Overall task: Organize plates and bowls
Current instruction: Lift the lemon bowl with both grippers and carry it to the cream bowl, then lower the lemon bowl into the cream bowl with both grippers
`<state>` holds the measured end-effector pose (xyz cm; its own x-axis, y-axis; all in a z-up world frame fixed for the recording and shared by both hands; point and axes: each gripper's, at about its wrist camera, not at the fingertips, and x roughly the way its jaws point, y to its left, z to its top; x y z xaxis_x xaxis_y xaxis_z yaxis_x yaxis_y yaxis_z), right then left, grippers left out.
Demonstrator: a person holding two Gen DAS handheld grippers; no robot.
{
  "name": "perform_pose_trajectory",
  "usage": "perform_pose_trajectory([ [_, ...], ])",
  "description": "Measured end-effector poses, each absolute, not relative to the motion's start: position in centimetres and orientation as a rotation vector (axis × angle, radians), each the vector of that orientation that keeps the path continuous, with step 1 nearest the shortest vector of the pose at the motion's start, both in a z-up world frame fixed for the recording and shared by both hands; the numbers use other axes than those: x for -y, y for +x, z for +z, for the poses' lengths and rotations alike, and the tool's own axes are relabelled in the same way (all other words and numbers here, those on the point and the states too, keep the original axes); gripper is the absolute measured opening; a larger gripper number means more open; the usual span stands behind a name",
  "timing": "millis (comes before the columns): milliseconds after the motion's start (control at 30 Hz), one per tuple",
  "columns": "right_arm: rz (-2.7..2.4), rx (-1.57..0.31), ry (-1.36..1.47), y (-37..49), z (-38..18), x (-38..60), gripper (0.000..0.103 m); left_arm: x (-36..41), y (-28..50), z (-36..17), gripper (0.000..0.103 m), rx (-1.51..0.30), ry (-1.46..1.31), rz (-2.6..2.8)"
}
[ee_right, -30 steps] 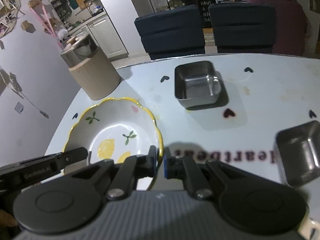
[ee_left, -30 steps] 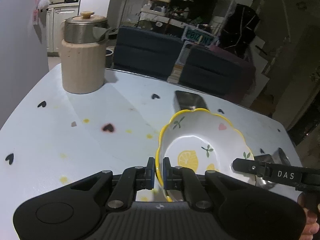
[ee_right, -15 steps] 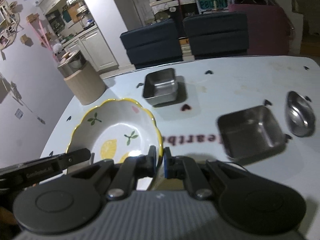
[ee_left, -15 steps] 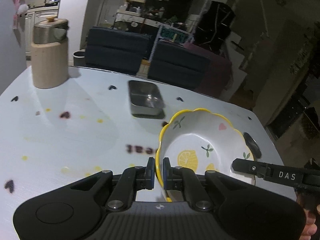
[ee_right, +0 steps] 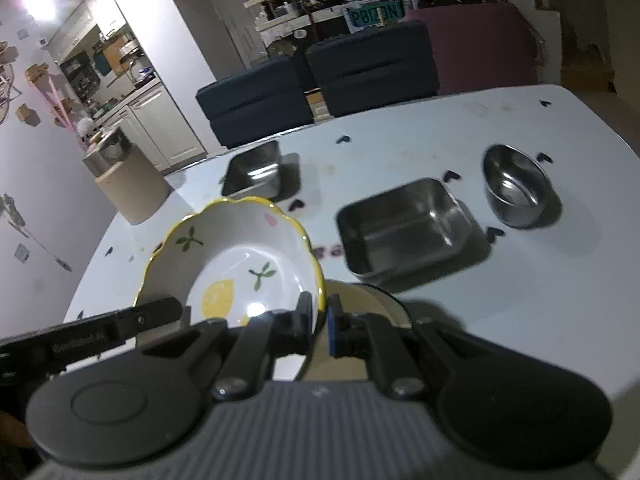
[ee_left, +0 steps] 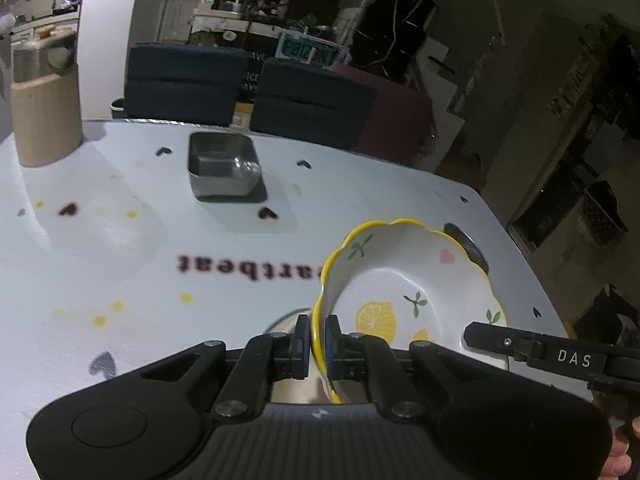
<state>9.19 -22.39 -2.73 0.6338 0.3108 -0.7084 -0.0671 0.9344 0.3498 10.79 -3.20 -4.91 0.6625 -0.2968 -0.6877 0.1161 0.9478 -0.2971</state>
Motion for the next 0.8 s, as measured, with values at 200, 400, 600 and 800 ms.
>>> perform_pose_trajectory([
  [200,0.192,-0.888,0.306,8.1,-3.8,23.7,0.009,4.0,11.2,-6.6,0.008,-0.855,-0.222,-0.271],
  [400,0.174,-0.914,0.29,8.1,-4.3,23.9,0.008,3.7,11.4,-7.4,0.008,-0.877,-0.228,-0.267],
  [600,0.174,-0.953,0.271,8.7,-4.7,22.7,0.009,3.0,11.7,-8.3,0.007,-0.912,-0.236,-0.25],
  [800,0.169,-0.986,0.228,9.1,-5.2,22.0,0.009,2.9,11.9,-9.3,0.009,-0.955,-0.229,-0.25],
])
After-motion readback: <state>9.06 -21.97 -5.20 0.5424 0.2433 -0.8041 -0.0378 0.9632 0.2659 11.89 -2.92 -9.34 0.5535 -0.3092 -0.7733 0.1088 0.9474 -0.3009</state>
